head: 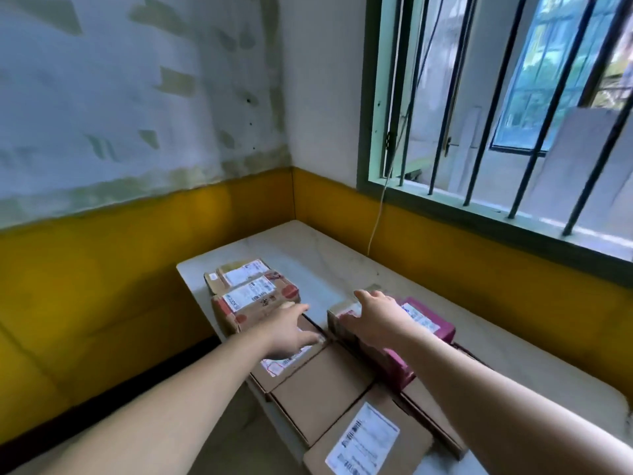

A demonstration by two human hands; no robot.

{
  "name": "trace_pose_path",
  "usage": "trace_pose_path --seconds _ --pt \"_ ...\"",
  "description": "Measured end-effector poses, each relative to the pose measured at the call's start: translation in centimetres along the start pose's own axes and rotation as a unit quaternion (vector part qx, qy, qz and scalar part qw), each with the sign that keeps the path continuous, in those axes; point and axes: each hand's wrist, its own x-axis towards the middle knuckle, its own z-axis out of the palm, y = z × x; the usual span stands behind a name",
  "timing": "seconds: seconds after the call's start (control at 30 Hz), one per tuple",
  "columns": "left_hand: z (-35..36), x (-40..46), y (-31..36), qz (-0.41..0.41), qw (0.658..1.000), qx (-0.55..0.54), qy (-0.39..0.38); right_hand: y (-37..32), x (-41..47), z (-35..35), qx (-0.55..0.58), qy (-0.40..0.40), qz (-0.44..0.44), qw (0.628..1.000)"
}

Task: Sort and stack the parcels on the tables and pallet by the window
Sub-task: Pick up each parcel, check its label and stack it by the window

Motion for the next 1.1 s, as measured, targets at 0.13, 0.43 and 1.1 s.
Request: trace_pose_path --seconds 0.13,0.43,1.1 --pt "-3.1 3.8 -5.6 0.017 1.000 0.013 -0.006 -4.6 4.6 1.8 -0.007 0.004 0.029 1.000" --pt "-8.6 11.1 -11.7 0.097 0.994 0.020 -0.042 -8.8 10.3 3.7 0.021 0.009 0.140 0.990" --pt "-0.5 29.1 -4.1 0.191 0.952 0.054 -0.232 1.2 19.3 8.4 0.177 0.016 0.337 0.924"
